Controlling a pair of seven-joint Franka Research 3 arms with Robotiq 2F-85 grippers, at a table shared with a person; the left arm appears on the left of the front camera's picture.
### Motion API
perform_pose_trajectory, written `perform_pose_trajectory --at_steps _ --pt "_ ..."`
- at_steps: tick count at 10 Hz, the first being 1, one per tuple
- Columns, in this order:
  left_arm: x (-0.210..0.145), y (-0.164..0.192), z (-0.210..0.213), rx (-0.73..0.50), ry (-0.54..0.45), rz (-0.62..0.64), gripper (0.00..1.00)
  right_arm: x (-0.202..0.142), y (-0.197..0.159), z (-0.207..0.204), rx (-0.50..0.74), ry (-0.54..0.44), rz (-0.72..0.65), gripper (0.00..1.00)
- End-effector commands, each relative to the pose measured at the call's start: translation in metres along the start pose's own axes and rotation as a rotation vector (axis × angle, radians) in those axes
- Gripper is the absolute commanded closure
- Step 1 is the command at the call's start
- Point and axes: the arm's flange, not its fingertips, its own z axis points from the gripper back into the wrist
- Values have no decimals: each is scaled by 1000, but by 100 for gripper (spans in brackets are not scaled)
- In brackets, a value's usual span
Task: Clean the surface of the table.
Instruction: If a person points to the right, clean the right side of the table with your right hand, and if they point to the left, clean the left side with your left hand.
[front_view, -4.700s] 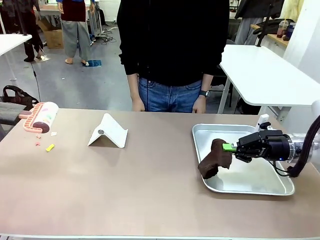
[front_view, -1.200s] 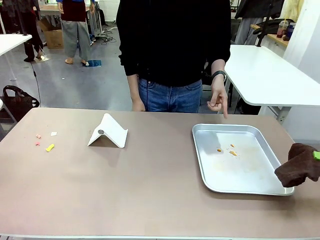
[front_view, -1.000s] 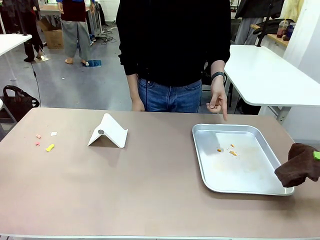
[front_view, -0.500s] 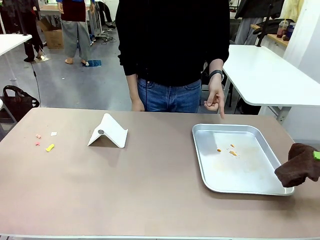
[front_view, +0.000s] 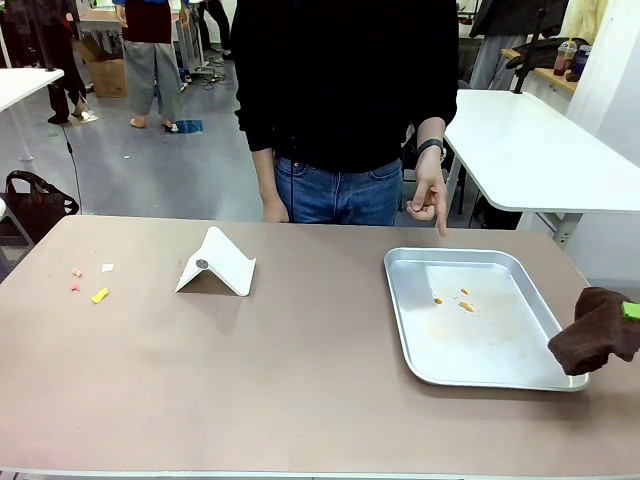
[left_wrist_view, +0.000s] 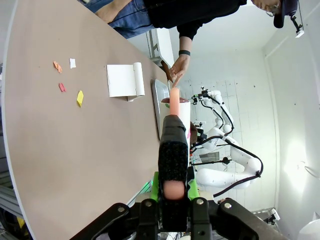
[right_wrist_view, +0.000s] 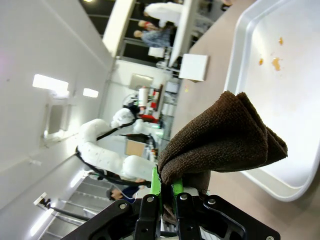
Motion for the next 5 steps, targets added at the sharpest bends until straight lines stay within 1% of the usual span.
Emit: perform_pose_trajectory --at_steps 1,3,4,5 --pt "-4 -5 0 0 1 -10 78 29 49 -16 -204 88 -24 90" --pt "-4 -5 0 0 1 -10 78 63 97 -43 -444 166 21 90" --pt "-4 -5 0 0 1 -10 78 80 117 -62 -543 212 69 90" --pt "-4 -5 0 0 1 -10 78 96 131 -85 -675 245 97 90"
